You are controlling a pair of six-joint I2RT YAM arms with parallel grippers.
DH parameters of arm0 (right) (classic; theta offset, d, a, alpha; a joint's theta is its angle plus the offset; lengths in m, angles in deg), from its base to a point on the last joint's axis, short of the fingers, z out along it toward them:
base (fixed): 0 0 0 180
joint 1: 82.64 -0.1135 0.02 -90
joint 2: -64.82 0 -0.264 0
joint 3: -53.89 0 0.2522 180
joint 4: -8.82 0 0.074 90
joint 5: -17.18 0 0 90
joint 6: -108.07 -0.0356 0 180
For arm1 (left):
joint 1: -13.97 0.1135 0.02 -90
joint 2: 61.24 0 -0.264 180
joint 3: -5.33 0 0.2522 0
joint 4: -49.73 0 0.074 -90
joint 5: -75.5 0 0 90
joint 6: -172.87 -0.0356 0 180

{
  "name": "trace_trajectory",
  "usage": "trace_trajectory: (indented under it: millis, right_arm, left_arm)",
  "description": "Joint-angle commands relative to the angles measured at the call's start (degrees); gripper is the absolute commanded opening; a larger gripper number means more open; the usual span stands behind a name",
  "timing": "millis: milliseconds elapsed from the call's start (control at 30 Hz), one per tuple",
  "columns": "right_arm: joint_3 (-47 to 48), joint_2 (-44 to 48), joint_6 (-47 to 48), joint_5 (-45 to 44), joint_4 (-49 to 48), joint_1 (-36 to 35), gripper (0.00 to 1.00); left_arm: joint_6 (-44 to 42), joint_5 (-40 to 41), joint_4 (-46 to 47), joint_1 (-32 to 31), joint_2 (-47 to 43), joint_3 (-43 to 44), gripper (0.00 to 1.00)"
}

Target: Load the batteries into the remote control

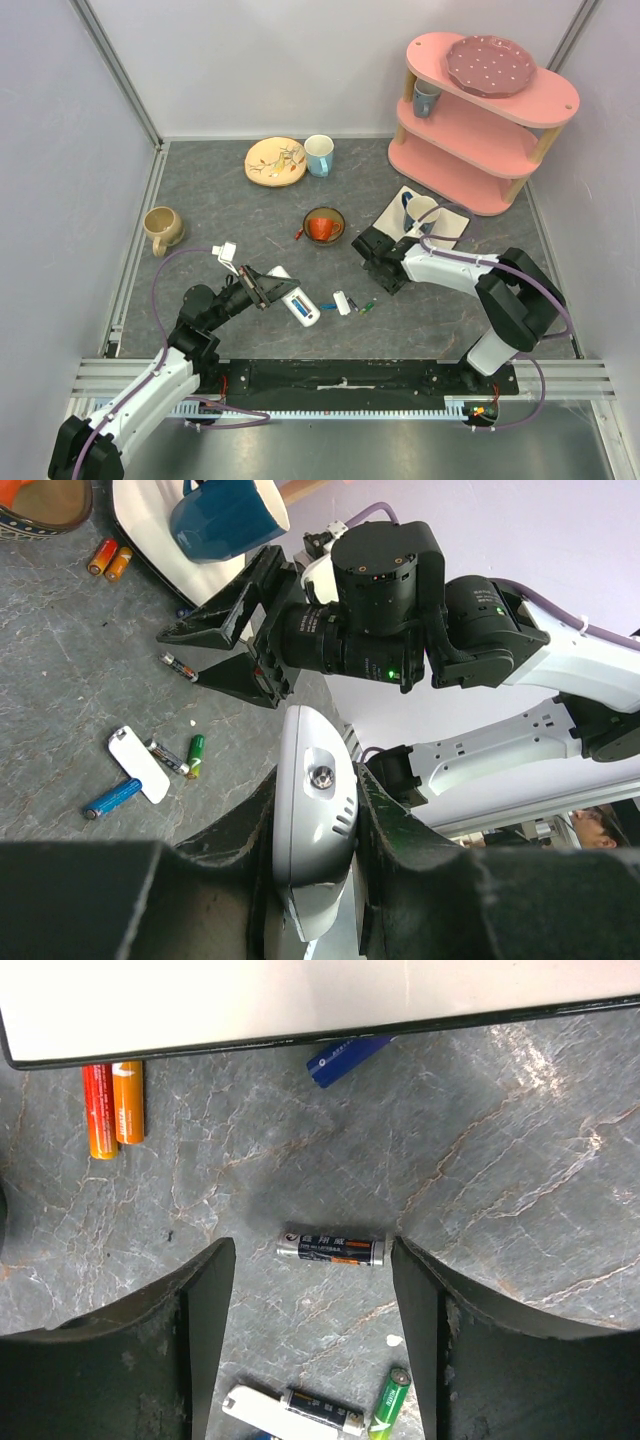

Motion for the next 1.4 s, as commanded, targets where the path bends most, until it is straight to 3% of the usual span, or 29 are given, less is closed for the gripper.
trace_trajectory:
  millis: [0, 67, 300, 400, 433, 467, 567, 733, 1000, 1367]
  right_arm:
    - [1.42, -0.84, 1.78, 0.64, 2.78, -0.13, 0.72]
    - [2.21, 0.13, 3.36, 0.55, 3.3, -0.13, 0.73]
    - [9.07, 8.64, 24.16, -6.2, 8.22, -1.8, 0.73]
    - [7.95, 11.55, 47.93, -3.34, 1.4, -1.98, 0.73]
    - [6.45, 12.17, 65.41, 2.86, -6.38, -1.98, 0.73]
    - [4.44, 12.78, 73.16, 14.5, -9.41, -1.98, 0.73]
    - [0.73, 11.04, 80.76, 11.37, -9.71, -1.63, 0.67]
    - [-0.15, 5.76, 83.17, 15.14, -12.51, -0.57, 0.53]
    - [0.2, 3.65, 87.56, 17.34, -13.92, -0.48, 0.51]
    - [0.99, -1.01, 85.54, 16.9, -15.16, 0.22, 0.42]
  left_arm:
    - [-0.22, -0.59, 3.22, 0.28, -0.3, -1.23, 0.02]
    - [-0.22, -0.59, 3.04, 0.28, -0.47, -1.14, 0.02]
    - [-0.13, -1.02, 0.06, 0.28, -2.23, -0.26, 0.02]
    - [-0.22, -0.15, -0.65, 0.28, -3.29, -0.43, 0.02]
    - [-0.31, 0.03, -0.65, 0.28, -3.37, -0.61, 0.02]
    - [-0.4, 0.29, -0.56, 0.28, -3.38, -0.79, 0.02]
    - [-0.05, 0.56, -0.39, 0.28, -2.68, -0.88, 0.02]
    - [-0.39, 0.56, -1.17, 0.28, -3.02, -0.52, 0.02]
    - [-0.84, 0.56, -2.32, 0.28, -3.9, -0.7, 0.02]
    - [-1.54, 0.56, -2.85, 0.28, -3.38, -0.08, 0.02]
